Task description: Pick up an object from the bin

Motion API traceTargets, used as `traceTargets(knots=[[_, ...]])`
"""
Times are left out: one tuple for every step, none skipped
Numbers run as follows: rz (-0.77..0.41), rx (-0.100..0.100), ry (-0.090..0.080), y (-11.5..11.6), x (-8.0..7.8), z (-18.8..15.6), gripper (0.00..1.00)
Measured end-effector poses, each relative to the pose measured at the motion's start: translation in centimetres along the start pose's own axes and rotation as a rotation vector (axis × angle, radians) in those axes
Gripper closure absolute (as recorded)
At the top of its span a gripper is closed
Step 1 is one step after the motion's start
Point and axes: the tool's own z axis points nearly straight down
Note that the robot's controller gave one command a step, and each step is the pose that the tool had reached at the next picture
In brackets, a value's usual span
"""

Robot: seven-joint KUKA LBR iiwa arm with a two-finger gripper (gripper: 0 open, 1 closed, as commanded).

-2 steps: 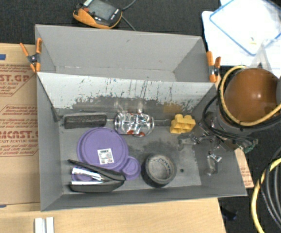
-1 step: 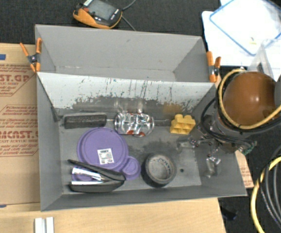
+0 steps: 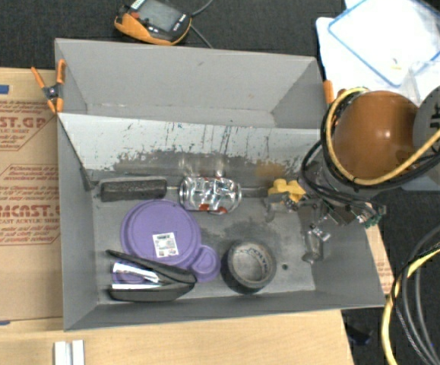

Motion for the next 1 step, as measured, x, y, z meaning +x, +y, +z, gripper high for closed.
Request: traceTargets(knots=[[-0.086,0.004,-0.002,0.61,0.33,0.65,0.0]])
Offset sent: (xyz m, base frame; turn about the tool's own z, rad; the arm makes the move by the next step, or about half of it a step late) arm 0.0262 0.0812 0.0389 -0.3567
